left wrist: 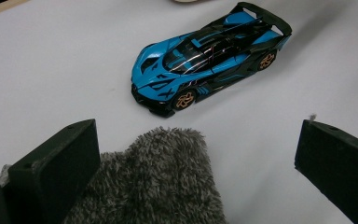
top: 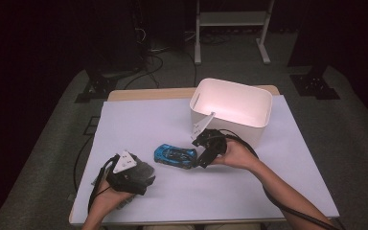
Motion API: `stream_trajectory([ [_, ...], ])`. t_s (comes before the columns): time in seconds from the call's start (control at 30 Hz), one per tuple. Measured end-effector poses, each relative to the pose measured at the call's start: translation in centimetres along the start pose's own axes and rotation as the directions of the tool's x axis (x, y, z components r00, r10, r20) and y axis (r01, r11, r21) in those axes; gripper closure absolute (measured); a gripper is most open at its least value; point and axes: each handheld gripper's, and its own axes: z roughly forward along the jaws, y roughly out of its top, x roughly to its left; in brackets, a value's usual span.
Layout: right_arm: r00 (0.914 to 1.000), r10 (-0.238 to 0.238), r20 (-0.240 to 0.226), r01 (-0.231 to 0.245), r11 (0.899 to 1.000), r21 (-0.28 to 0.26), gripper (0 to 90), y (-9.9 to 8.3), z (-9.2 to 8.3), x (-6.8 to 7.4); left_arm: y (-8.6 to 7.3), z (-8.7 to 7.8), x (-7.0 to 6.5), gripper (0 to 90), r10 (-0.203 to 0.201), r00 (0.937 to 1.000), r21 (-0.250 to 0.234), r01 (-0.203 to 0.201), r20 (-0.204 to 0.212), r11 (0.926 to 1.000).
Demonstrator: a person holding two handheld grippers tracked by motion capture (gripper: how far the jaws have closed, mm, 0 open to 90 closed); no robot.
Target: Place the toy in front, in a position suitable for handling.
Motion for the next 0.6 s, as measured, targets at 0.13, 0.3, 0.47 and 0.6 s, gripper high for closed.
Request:
stream_trajectory([
  [0.13, 1.0, 0.001, -0.005, 0.0, 1.0, 0.019, 16.3, 0.7, 1.2, -0.4, 0.0, 0.0, -0.1, 0.0, 0.004, 1.0, 0.006, -0.004, 0.002, 1.0],
  [0.3, 0.9999, -0.005, -0.013, 0.005, 1.0, 0.029, 16.3, 1.5, 2.7, -0.7, 0.0, 0.0, -0.1, 0.0, 0.005, 1.0, 0.006, -0.005, 0.004, 1.0],
  [0.47, 0.9999, -0.008, -0.015, 0.009, 0.999, 0.042, 16.2, 2.3, 3.9, -1.0, 0.1, 0.0, -0.1, 0.0, 0.003, 1.0, 0.004, -0.003, 0.004, 1.0],
  [0.6, 0.9999, -0.011, -0.014, 0.011, 0.998, 0.054, 16.2, 2.8, 5.1, -1.3, 0.1, 0.0, -0.1, 0.0, 0.0, 1.0, 0.0, 0.0, 0.007, 1.0],
])
